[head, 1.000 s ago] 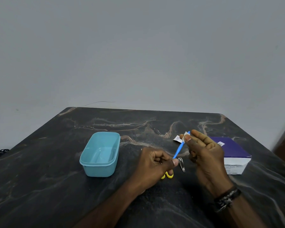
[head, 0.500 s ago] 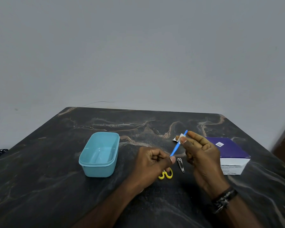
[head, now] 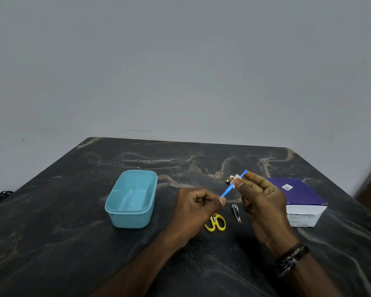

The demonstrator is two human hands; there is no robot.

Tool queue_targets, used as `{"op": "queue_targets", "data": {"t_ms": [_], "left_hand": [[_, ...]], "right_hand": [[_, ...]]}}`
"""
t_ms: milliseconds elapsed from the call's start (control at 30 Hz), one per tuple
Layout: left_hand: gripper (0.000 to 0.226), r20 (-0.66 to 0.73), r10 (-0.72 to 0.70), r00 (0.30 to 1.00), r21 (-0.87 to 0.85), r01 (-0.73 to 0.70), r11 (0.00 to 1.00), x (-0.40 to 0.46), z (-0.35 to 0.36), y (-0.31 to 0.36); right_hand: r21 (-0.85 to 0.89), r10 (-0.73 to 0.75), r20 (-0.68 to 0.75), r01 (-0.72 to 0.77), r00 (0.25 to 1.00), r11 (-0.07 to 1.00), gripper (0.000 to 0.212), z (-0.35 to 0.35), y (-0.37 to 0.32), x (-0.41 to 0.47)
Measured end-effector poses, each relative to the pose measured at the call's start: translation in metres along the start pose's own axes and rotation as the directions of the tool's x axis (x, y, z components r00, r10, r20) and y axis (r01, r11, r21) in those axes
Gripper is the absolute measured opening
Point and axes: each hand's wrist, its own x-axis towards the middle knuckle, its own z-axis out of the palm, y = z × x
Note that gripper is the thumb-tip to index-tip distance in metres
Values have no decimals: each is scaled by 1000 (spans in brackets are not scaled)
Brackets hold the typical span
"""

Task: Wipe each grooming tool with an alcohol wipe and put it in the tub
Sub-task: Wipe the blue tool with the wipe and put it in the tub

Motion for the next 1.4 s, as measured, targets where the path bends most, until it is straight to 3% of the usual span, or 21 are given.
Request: {"op": "queue_targets", "data": {"t_ms": [167,300,467,667,900,1400], "left_hand": [[7,-20,-23,1000,-15,22,1000,0,-1,2],[8,-104,-118,988,-125,104,987,3,-5,9],[14,-243,-188,952,-277,118,954,9,-14,14],[15,-347,-197,917,-344,70,936,12,-15,13],[11,-465,-190,865,-346,20,938,13,-18,14],[13,-455,-93,886,-243,-23,970,13,-12,9]], "right_hand": [[30,4,-69,-2,998,1000,38,-8,0,6],[23,32,-59,-30,998,999,40,-8,1,7],[-24,79,9,-79,997,997,37,-3,4,3],[-192,189,147,-160,971,968,40,3,8,-4],[-289,137,156,-87,978,953,39,0,9,-2],[-419,246,349,-84,904,904,38,3,4,-8]]}}
